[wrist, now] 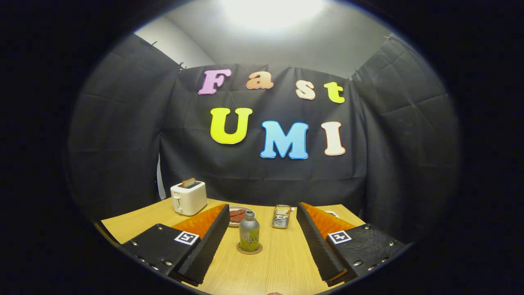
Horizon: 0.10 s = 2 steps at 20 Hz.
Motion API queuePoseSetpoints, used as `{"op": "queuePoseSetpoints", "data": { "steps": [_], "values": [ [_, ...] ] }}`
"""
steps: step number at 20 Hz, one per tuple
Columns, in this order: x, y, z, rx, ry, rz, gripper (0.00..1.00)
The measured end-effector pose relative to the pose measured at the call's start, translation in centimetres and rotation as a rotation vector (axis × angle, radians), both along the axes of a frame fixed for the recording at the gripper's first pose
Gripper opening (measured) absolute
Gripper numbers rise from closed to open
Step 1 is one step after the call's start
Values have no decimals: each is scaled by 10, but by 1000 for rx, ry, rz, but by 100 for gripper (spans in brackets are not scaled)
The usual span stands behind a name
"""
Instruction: Take the bottle from table, then pour the juice into the cup, finally place the bottle on the coaster
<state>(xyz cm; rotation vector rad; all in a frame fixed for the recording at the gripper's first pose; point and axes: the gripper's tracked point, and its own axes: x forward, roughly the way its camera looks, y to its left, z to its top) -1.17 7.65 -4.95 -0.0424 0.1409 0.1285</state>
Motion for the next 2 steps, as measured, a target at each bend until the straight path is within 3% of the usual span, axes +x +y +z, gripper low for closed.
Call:
{"op": "queuePoseSetpoints", "data": {
  "steps": [2],
  "values": [
    [0, -1, 1, 8, 0, -2, 99]
  ]
}}
